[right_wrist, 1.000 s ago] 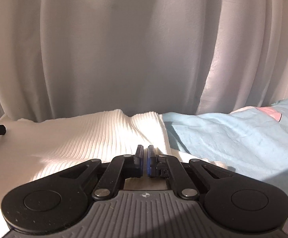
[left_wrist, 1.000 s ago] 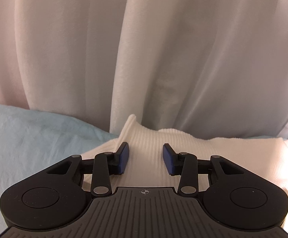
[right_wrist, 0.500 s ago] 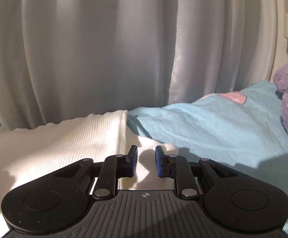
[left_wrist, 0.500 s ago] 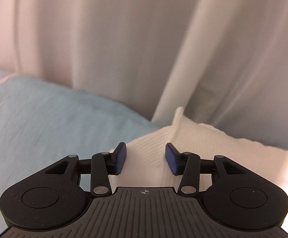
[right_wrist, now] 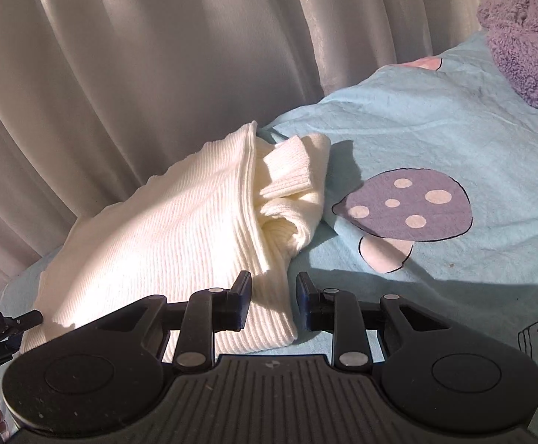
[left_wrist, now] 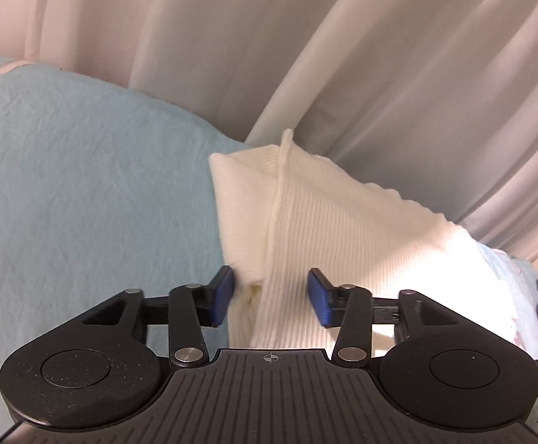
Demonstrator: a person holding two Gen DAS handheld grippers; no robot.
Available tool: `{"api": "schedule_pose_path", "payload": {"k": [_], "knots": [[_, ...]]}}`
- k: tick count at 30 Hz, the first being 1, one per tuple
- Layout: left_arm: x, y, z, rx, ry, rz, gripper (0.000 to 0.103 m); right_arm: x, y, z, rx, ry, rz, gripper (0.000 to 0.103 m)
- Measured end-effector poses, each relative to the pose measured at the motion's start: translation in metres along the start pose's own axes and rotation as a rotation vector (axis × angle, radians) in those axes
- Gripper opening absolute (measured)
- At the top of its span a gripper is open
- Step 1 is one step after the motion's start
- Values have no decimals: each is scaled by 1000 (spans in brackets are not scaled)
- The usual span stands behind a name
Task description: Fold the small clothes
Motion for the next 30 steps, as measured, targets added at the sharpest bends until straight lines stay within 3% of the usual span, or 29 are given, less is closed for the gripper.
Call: {"api": "schedule_pose_path", "payload": {"k": [2,5,10,13,16,18,20,21,22,25,27,30], "knots": [[-1,-3,-3,13,9,-11,30,0,-1,-1,1,10,-2,25],[0,-4,-7,7,24,-2,22,-1,1,-4,-2,13,-1,25],[0,5,-14,-12,54,27,17,0,4,-4,-34,14,39,25],[-2,4,-22,-26,103,17,16,0,1,-1,-18,4,16,25],[-1,1,-27,-50,133,5,17,-2,-8,0,43,-3,-38,33],[0,0,-27,-55,120,1,20,-3,-9,-3,43,22,-25,33],[1,-1,-29,-62,127,-4,30,-3,-9,-5,48,31,-18,23],[2,-1,-31,-68,142,-7,30,-3,-7,-5,63,33,-5,9],[2,-3,-33,-81,165,-13,31,-2,-4,-5,63,36,11,9],[5,-8,-43,-107,244,-22,37,0,-6,-1,-47,60,16,9],[7,-12,-46,-128,268,-23,41,1,-4,-3,-51,60,20,10],[9,-21,-52,-178,309,-29,46,2,4,-21,-95,146,101,10]]}}
Point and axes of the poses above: each gripper's, at about its wrist camera, not at the fingertips, and y roughly against the way its jaws point, z to its right, x to its top, the point moved 2 cm from there along -y, roughly the way its jaws point, and after that the axes turned 3 degrees about x, right-handed, at the moved point
